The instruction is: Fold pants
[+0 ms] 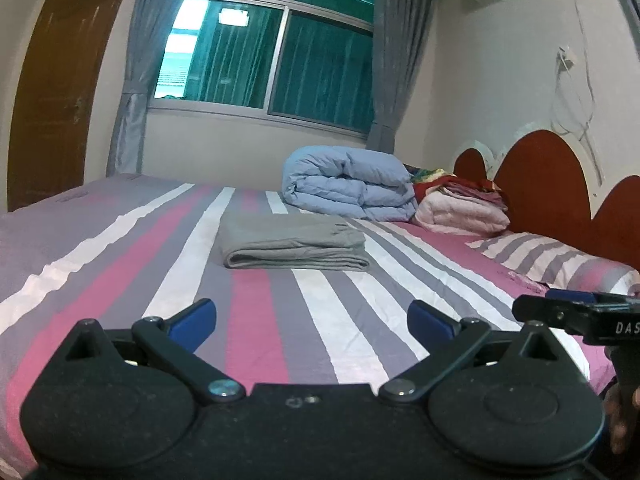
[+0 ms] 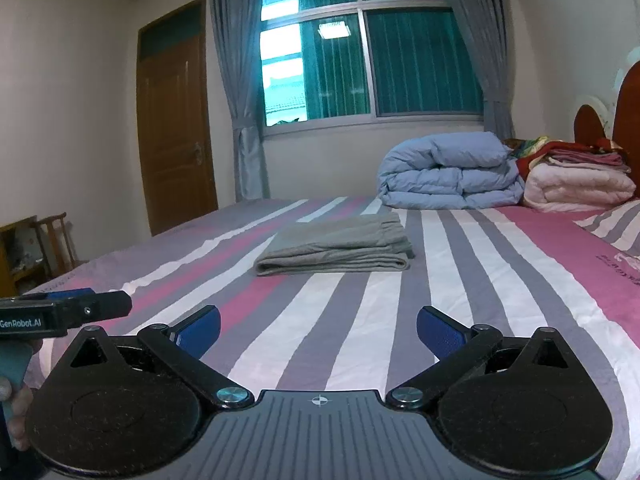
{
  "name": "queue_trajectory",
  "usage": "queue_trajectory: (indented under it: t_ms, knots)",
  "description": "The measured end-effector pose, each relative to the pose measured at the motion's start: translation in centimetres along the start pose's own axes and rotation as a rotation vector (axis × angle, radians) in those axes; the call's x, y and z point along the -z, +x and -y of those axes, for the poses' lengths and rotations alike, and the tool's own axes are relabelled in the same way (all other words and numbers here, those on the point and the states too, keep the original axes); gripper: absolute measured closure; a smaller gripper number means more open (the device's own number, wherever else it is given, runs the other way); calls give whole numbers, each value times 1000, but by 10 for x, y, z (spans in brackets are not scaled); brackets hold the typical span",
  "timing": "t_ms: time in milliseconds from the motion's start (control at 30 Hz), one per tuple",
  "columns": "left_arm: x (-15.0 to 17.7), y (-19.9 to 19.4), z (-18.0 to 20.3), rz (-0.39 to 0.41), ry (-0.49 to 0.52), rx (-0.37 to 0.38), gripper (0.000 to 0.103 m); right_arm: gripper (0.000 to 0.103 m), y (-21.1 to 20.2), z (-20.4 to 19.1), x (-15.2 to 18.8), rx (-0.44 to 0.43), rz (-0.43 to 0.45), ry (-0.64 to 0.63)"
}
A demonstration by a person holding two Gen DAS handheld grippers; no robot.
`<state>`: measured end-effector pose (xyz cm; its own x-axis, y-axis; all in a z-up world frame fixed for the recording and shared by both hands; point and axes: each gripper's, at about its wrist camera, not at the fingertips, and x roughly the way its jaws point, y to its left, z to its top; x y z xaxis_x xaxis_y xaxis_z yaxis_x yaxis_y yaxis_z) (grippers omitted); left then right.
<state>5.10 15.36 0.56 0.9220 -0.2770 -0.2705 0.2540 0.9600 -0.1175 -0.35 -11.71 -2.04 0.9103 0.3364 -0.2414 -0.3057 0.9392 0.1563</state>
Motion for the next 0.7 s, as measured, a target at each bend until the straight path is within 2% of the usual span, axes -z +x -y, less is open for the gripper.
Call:
queue_trajectory:
  t_ms: [700]
  knots:
    - [2,-2,0,-4,3,0,6,0,3,1,0,4,-8,23]
